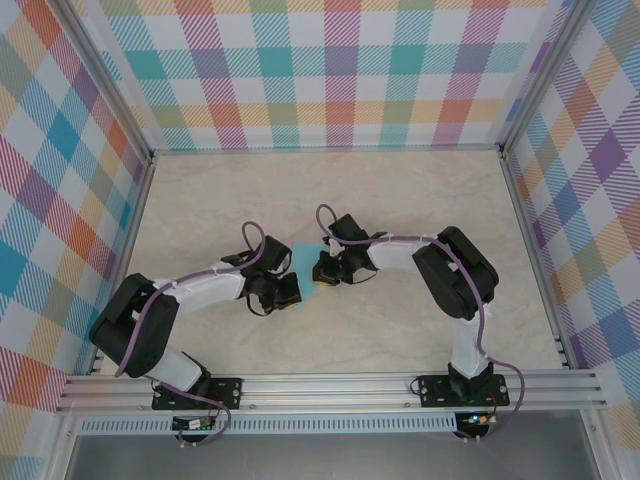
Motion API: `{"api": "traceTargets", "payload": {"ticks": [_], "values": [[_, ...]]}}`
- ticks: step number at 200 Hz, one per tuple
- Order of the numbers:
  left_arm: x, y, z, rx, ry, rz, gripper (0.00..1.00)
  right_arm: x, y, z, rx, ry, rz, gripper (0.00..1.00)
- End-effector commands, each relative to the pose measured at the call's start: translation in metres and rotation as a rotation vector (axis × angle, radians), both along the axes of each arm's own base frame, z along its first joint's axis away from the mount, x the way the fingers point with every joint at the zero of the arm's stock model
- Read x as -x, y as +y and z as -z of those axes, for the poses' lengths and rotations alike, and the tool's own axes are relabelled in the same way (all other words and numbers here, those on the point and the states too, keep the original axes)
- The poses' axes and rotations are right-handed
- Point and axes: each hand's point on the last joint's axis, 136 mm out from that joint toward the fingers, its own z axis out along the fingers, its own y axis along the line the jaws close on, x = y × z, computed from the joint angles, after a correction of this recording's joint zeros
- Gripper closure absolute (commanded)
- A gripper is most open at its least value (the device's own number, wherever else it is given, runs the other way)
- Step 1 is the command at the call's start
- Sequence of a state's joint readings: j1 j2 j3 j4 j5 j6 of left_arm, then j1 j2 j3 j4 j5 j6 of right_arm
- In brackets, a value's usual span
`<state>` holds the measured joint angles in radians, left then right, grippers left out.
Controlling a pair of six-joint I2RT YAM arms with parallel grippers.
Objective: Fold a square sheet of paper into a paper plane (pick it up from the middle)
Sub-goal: Third fold the triangle at the center of the table.
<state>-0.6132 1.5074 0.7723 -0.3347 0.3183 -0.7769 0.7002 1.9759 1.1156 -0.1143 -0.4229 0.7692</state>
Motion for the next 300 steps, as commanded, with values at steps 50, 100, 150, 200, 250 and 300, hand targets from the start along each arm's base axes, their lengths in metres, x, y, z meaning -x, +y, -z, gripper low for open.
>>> {"api": "traceTargets", "payload": {"ticks": [50,100,150,200,250,300], "values": [[-0.006,-0.022,0.009,0.043,0.041,0.038,0.97,0.018,-0.026,0.045,0.15,0.086,0.012,1.0],[0.002,-0.007,0.03,-0.04,0.081,0.028,0.98,0.018,-0.027,0.046,0.153,0.088,0.01,1.0],[0.031,0.018,0.053,-0.108,0.149,0.018,0.99,0.02,-0.031,0.049,0.172,0.092,0.007,1.0],[0.058,0.039,0.051,-0.124,0.181,0.013,0.99,0.021,-0.036,0.051,0.19,0.095,0.005,1.0],[0.06,0.041,0.033,-0.126,0.172,0.059,0.99,0.02,-0.037,0.051,0.195,0.096,0.008,1.0],[0.014,0.012,-0.011,0.023,-0.004,0.001,0.99,0.019,-0.036,0.048,0.188,0.093,0.009,1.0]]}}
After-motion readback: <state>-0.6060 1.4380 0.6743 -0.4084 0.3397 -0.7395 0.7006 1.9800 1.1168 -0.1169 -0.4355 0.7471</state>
